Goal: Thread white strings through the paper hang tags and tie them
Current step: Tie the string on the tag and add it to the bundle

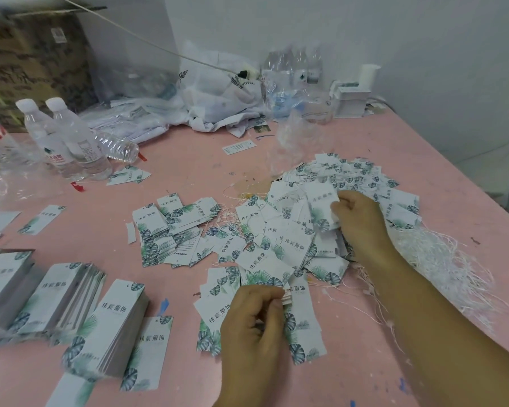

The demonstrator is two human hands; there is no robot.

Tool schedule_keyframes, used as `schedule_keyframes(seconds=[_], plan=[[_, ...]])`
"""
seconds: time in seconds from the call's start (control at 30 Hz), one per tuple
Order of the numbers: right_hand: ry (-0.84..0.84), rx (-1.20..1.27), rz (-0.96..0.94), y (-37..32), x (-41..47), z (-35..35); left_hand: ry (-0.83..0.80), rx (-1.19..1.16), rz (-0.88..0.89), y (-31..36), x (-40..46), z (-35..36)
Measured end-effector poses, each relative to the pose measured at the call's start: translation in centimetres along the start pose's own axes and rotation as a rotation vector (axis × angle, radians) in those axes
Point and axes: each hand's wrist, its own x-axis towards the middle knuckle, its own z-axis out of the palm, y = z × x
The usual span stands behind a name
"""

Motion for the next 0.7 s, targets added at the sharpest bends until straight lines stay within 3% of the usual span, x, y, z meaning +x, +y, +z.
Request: schedule_keyframes(seconds=[0.1, 0.2, 0.3, 0.37, 0.5, 0.63, 0.7], plan=[[-0.003, -0.335, -0.045, 0.6, 0.2, 0.6, 0.047, -0.006, -0.033, 0.2, 0.3, -0.3], [0.035, -0.265, -0.191, 1.4, -2.9, 0.9, 0.095, -0.070, -0.078, 0.1, 0.7, -0.8], [-0.092, -0.140, -0.186, 2.6, -6.9, 2.2, 0.193, -0.100, -0.135, -0.1, 1.3, -1.2], [-0.172, -0.183, -0.175, 3.2, -8.8, 3.4, 0.251, -0.082, -0.161, -0.3, 1.7, -1.7], [-0.243, -0.437, -0.199, 3.7, -9.6, 5.0, 0.249, 0.223, -0.175, -1.8, 3.3, -4.1], [-0.226, -0.311, -0.119, 3.7, -9.7, 4.7, 0.056, 0.557, -0.238, -3.6, 4.8, -5.9], [-0.225, -0.213, -0.036, 3.7, -9.5, 4.4, 0.009, 0.601, -0.270, -3.9, 5.0, -6.0]])
